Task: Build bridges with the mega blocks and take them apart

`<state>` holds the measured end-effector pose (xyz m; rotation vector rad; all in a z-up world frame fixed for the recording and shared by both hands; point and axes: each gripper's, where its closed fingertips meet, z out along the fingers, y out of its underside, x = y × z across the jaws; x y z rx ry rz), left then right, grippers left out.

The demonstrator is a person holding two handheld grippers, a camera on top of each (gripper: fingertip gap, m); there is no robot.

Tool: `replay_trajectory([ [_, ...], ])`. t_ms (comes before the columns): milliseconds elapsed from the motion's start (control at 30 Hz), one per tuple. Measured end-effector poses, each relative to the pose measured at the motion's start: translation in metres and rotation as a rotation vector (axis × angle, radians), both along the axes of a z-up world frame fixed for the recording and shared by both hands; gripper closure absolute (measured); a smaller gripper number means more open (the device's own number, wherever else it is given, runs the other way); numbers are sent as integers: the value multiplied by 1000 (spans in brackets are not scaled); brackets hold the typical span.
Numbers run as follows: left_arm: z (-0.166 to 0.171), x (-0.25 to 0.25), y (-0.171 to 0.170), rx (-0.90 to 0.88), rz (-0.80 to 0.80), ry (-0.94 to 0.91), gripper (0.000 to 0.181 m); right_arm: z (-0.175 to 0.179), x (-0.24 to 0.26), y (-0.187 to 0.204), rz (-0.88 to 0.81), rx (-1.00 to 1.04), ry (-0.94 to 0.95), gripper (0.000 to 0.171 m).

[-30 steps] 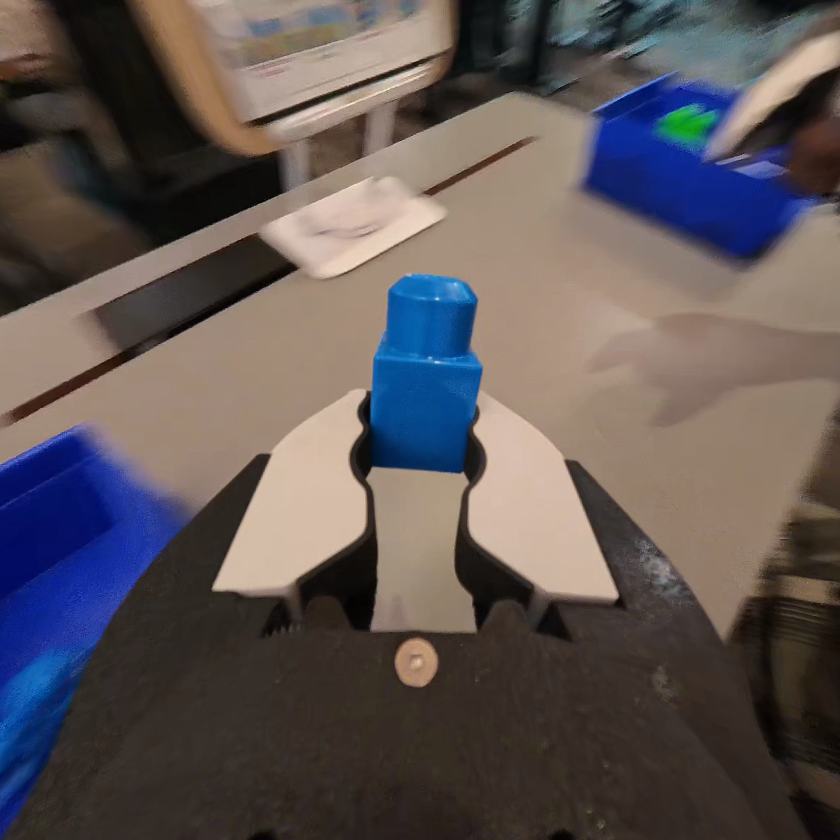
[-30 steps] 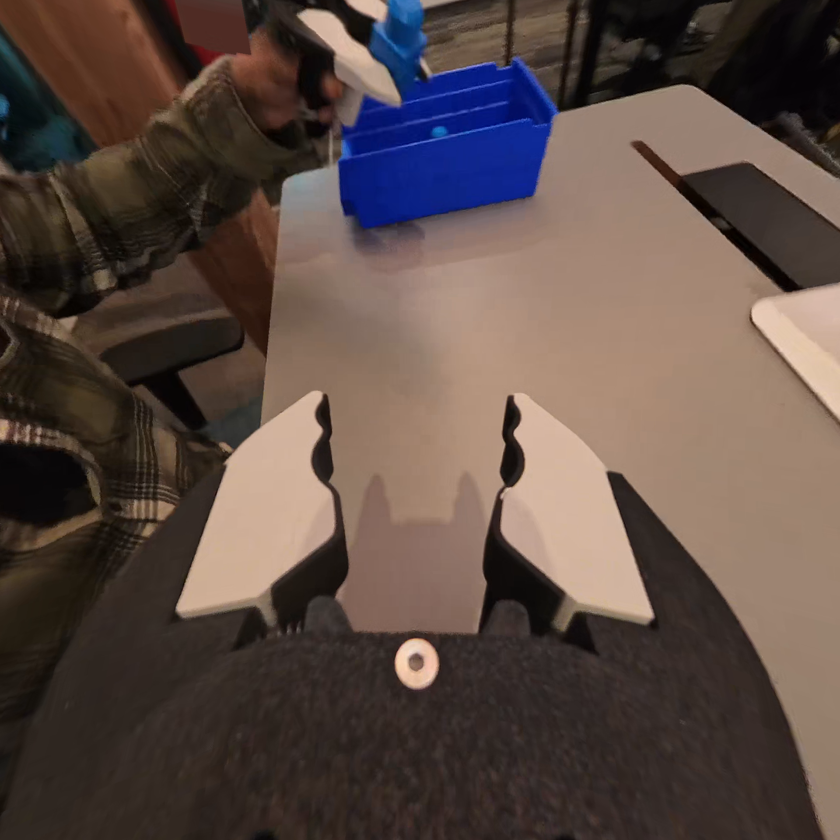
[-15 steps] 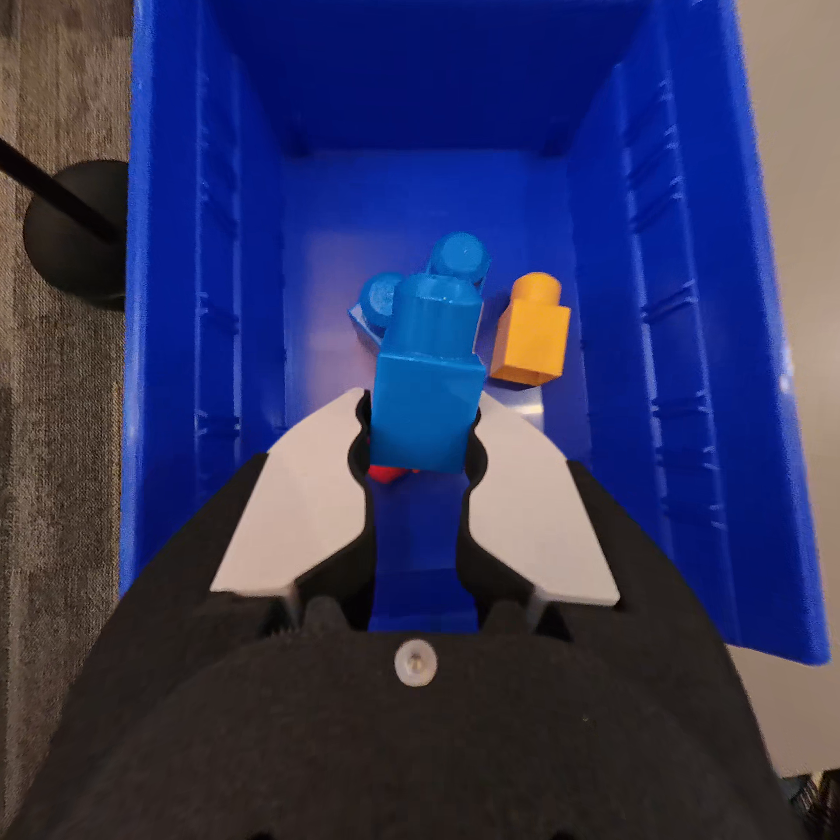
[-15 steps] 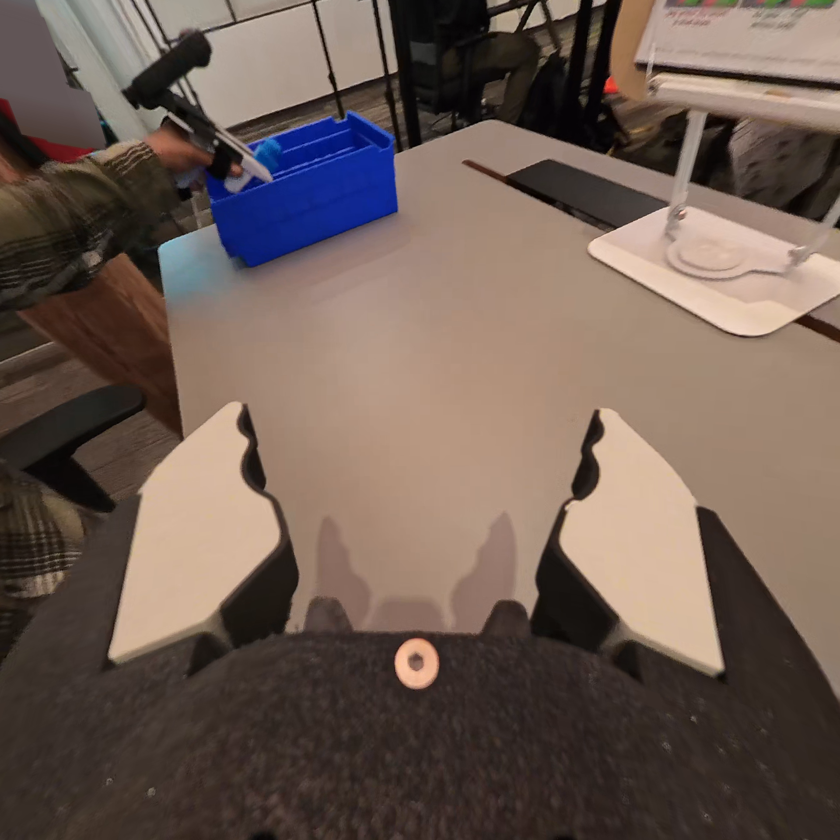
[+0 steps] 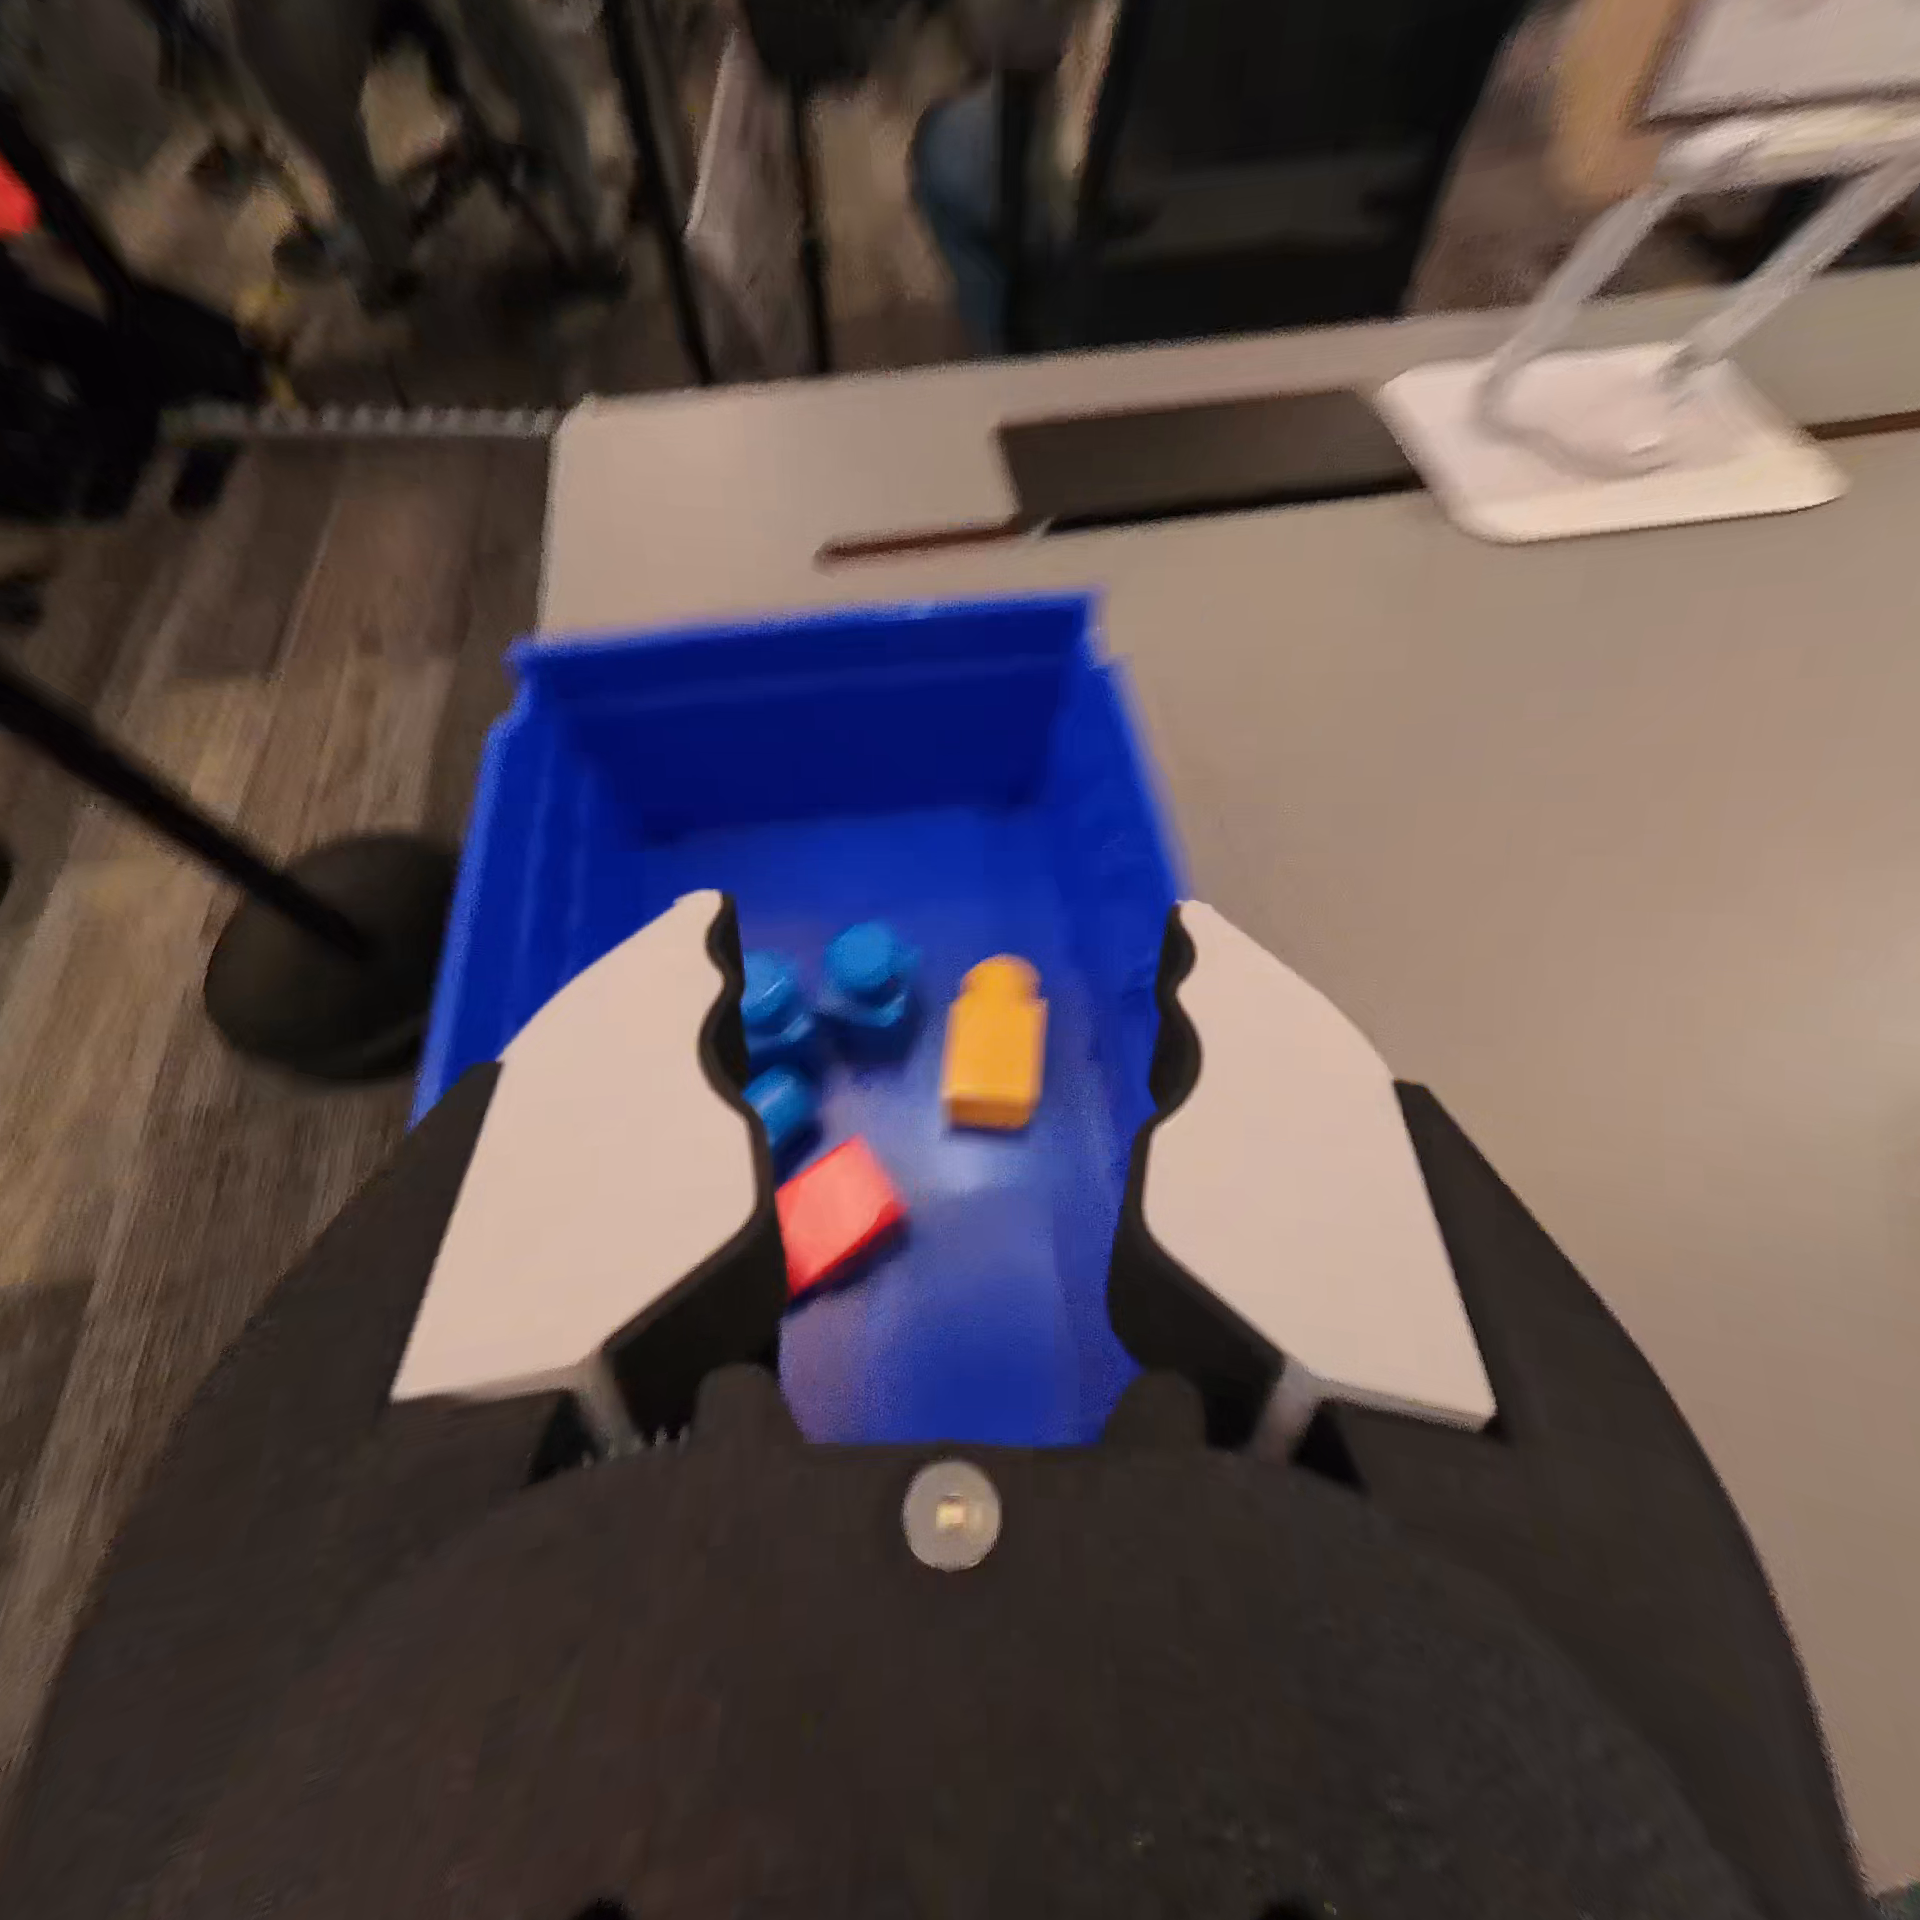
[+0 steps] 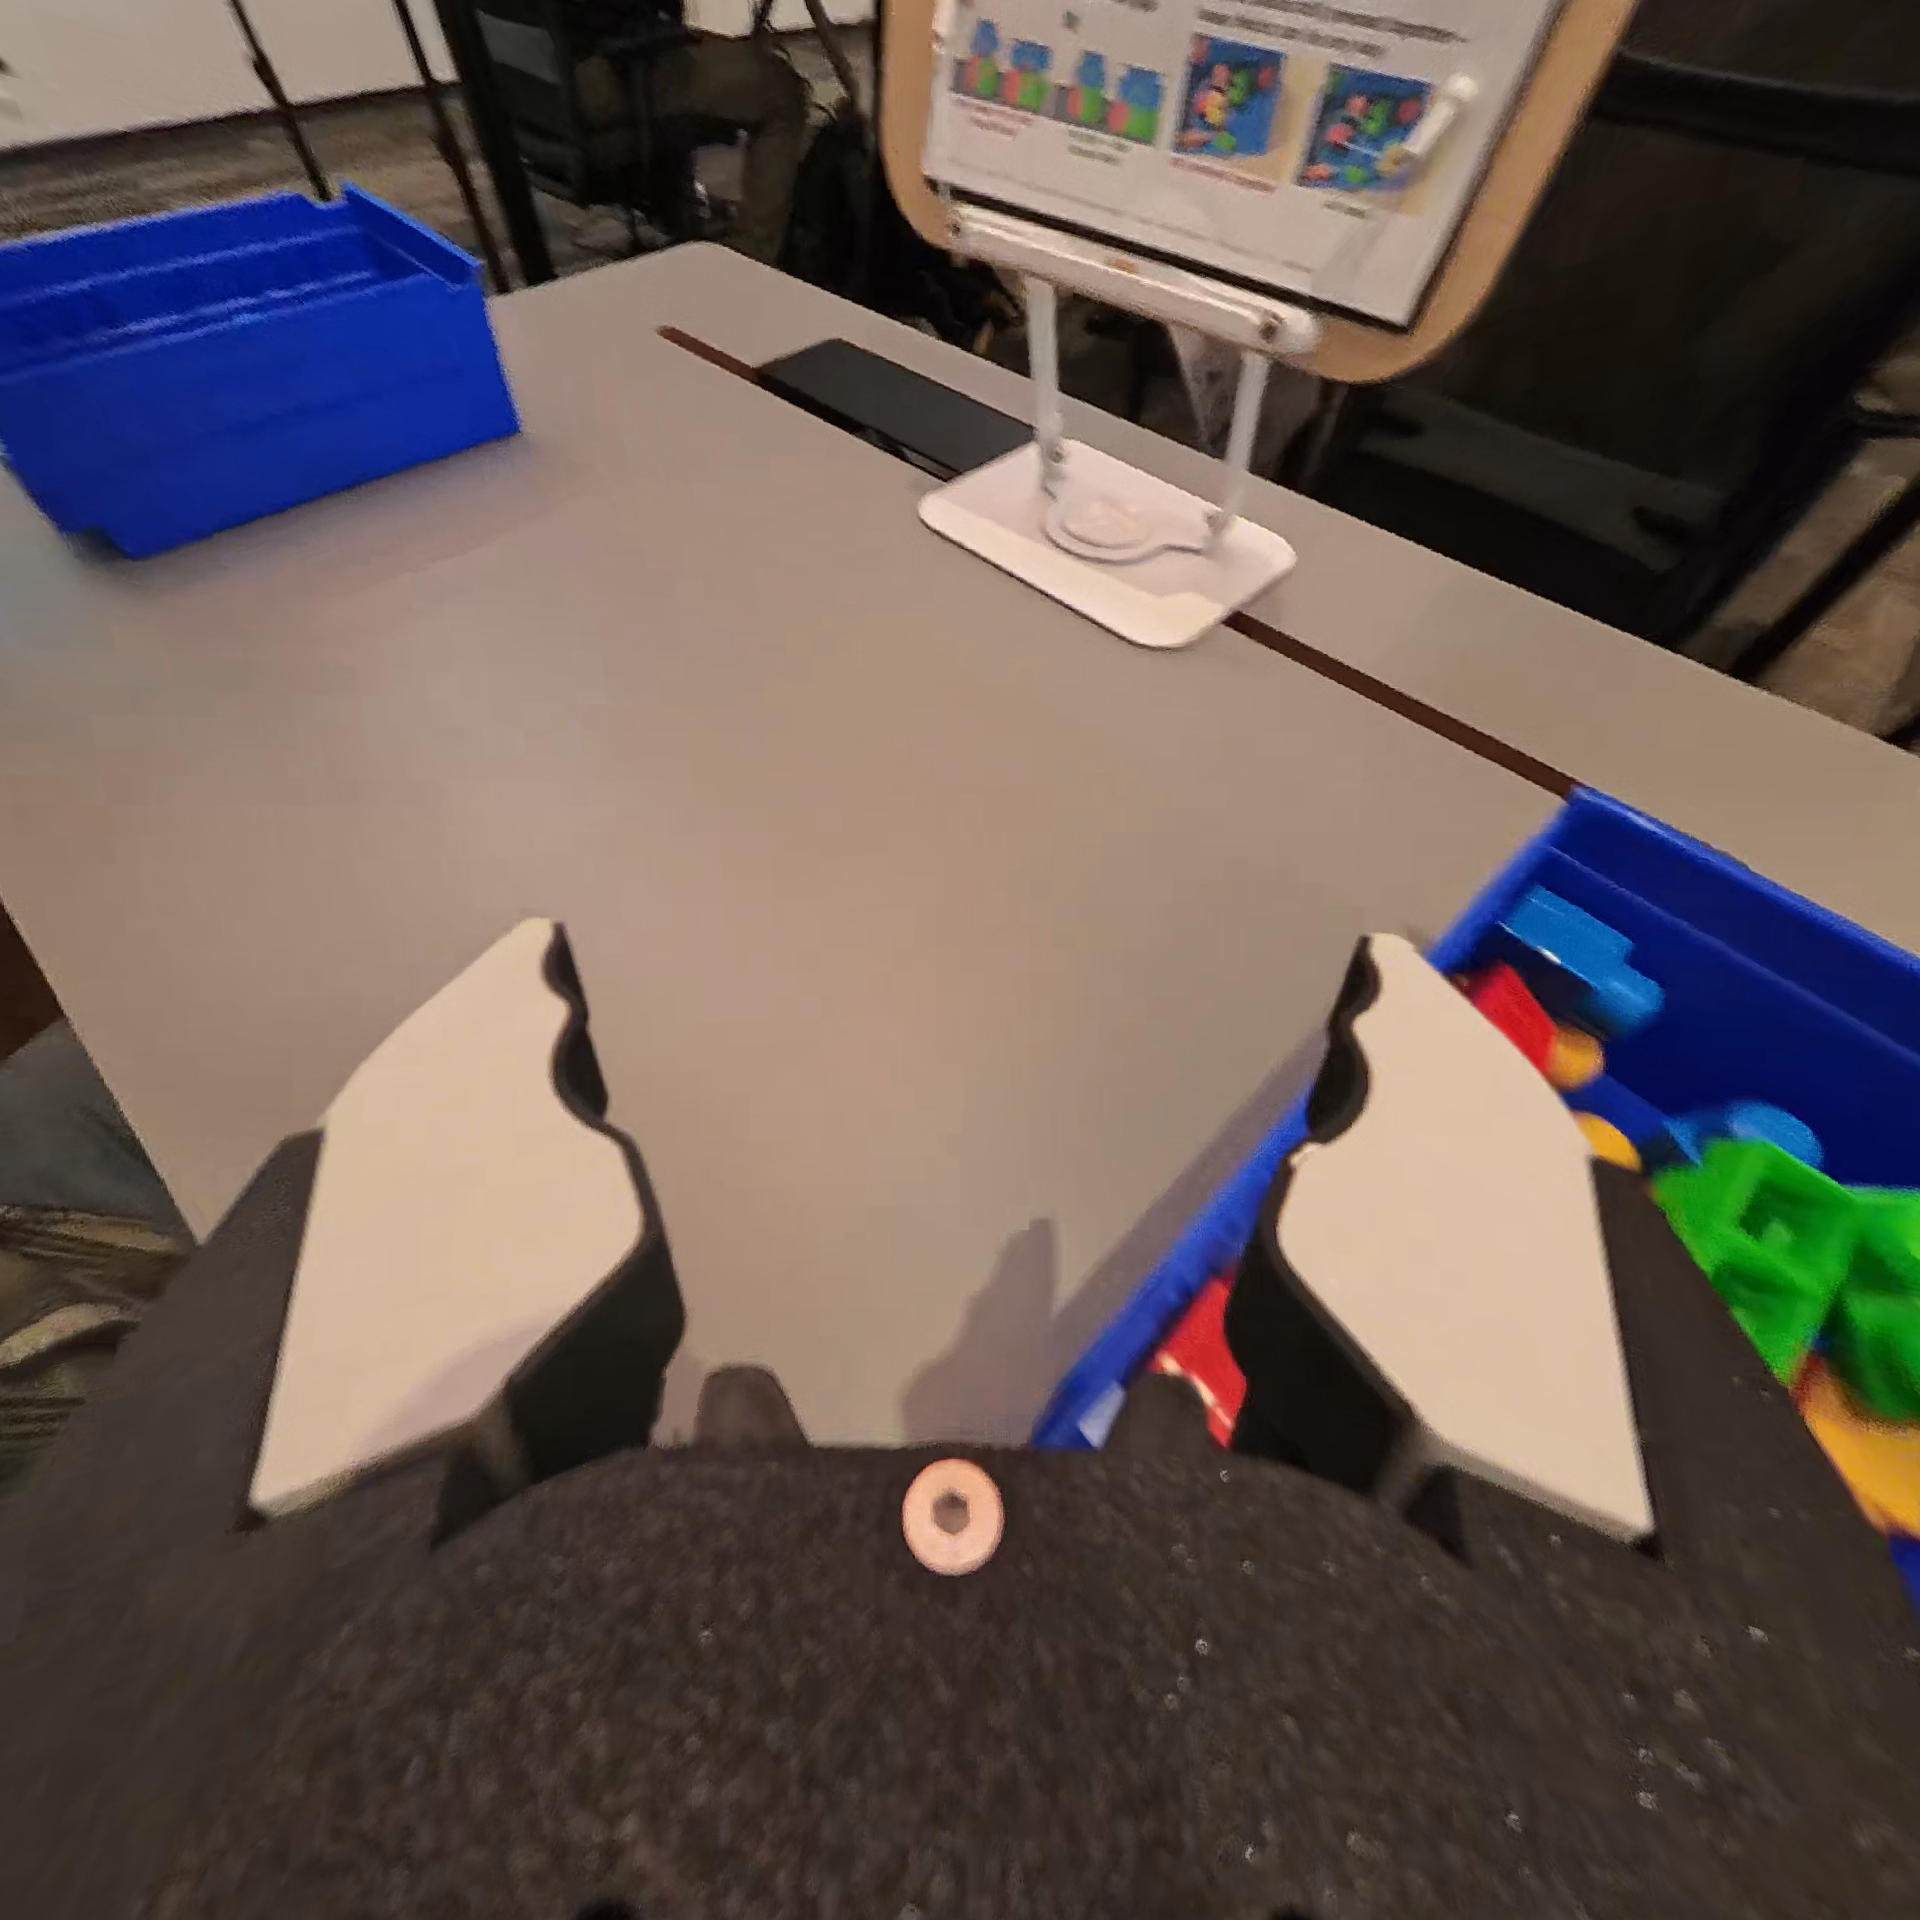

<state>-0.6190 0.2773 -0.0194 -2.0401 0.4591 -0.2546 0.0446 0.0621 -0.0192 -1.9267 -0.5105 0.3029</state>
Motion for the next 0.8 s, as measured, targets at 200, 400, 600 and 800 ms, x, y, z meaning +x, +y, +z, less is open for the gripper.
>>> replay_trajectory([
  [200, 39, 187, -67, 220, -492, -85, 109, -11, 89, -11, -147, -122, -46, 62],
  [400, -15, 344, -118, 213, -874, -223, 113, -49, 135, -8, -160, -289, -61, 90],
  [600, -66, 405, -124, 156, -1025, -272, 115, -95, 162, -6, -10, -441, -375, 101],
  [800, -62, 398, -124, 185, -1044, -355, 121, -109, 166, 9, 221, -467, -513, 117],
])
